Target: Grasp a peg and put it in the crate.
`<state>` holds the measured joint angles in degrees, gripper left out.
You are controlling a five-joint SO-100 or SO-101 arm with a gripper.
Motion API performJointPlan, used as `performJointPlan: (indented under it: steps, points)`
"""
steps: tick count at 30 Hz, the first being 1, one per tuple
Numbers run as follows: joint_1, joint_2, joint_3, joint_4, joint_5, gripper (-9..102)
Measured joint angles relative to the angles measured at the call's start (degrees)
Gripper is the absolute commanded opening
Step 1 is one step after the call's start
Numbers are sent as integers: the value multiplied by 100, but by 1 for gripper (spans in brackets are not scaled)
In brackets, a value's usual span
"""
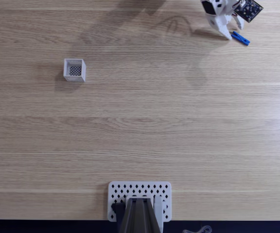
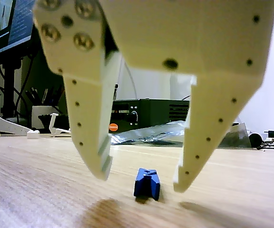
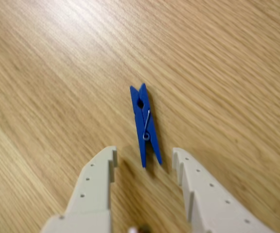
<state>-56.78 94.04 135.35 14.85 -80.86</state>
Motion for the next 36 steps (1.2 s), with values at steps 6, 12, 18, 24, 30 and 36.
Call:
performJointPlan:
  steps: [6,12,18,24,30,36]
  points:
    - [-97,-299,-264,0,-35,18]
    - [-211,-422,-387,-35,9,18]
    - [-211,-422,-387,-44,9,5]
    - [-211,-422,-387,-44,9,1]
    - [-211,-422,-387,-44,0,-1]
    - [-176,-422,-378,-202,35,-1]
